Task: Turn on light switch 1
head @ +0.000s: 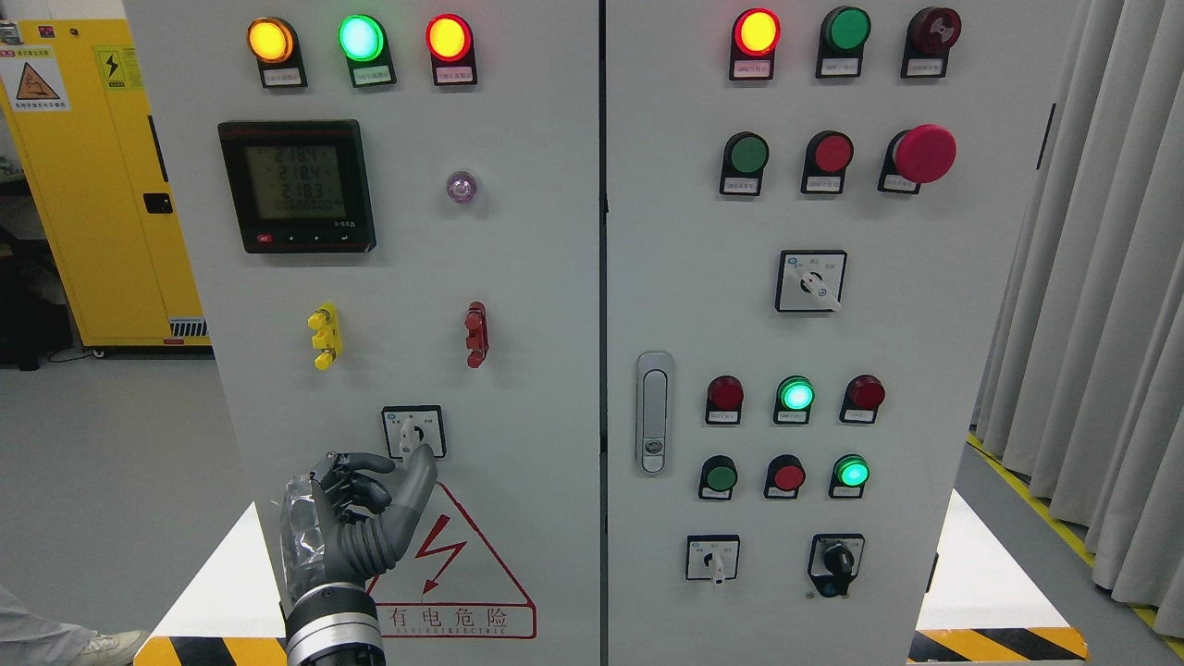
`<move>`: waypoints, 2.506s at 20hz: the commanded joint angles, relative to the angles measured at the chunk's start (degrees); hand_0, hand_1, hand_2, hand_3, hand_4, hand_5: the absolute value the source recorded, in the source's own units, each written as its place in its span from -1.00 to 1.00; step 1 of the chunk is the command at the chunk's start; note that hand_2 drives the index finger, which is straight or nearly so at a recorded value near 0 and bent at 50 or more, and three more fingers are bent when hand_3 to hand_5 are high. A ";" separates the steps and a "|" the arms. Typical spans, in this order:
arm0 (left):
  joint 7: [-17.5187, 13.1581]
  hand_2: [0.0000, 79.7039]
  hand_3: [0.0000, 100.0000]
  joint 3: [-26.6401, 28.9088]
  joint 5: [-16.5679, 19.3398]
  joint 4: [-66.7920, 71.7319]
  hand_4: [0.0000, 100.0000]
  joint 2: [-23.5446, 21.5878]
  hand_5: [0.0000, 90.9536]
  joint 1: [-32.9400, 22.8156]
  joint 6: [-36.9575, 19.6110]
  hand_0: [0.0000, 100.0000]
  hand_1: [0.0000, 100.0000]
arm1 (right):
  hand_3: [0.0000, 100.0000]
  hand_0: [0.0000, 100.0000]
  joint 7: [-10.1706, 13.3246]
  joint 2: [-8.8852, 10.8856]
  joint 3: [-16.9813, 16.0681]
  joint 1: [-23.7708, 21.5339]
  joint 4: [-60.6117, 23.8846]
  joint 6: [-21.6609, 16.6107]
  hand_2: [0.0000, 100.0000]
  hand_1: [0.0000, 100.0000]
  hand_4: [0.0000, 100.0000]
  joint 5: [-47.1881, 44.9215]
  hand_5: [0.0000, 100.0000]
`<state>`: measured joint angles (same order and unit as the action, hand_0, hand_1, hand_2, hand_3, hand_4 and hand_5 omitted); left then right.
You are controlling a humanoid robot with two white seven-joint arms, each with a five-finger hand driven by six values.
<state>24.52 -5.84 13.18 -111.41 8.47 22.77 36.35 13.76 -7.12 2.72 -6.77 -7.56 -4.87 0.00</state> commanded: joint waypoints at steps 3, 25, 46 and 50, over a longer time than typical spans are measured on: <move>0.00 0.51 0.80 -0.22 0.00 0.66 0.68 0.06 0.75 0.78 0.21 -0.73 0.45 | -1.00 -1.00 0.04 0.00 0.00 0.00 0.00 0.04 -0.92 0.00 -1.00 -1.67 -1.00; -0.17 0.56 0.83 -0.31 0.17 0.66 0.70 0.14 0.77 1.31 1.09 -0.55 0.46 | -1.00 -1.00 0.04 0.00 0.00 0.00 0.00 0.04 -0.92 0.00 -1.00 -1.67 -1.00; -0.26 0.59 0.85 -0.31 0.35 0.84 0.71 0.14 0.79 1.75 2.14 -0.51 0.45 | -1.00 -1.00 0.04 0.00 0.00 0.00 0.00 0.04 -0.92 0.00 -1.00 -1.67 -1.00; -0.26 0.60 0.85 -0.31 0.44 1.10 0.71 0.14 0.79 2.10 2.14 -0.51 0.45 | -1.00 -1.00 0.04 0.00 0.00 0.00 0.00 0.04 -0.92 0.00 -1.00 -1.67 -1.00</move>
<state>24.28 -6.13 13.56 -110.60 8.61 24.63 38.48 13.76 -7.12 2.72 -6.78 -7.56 -4.87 0.00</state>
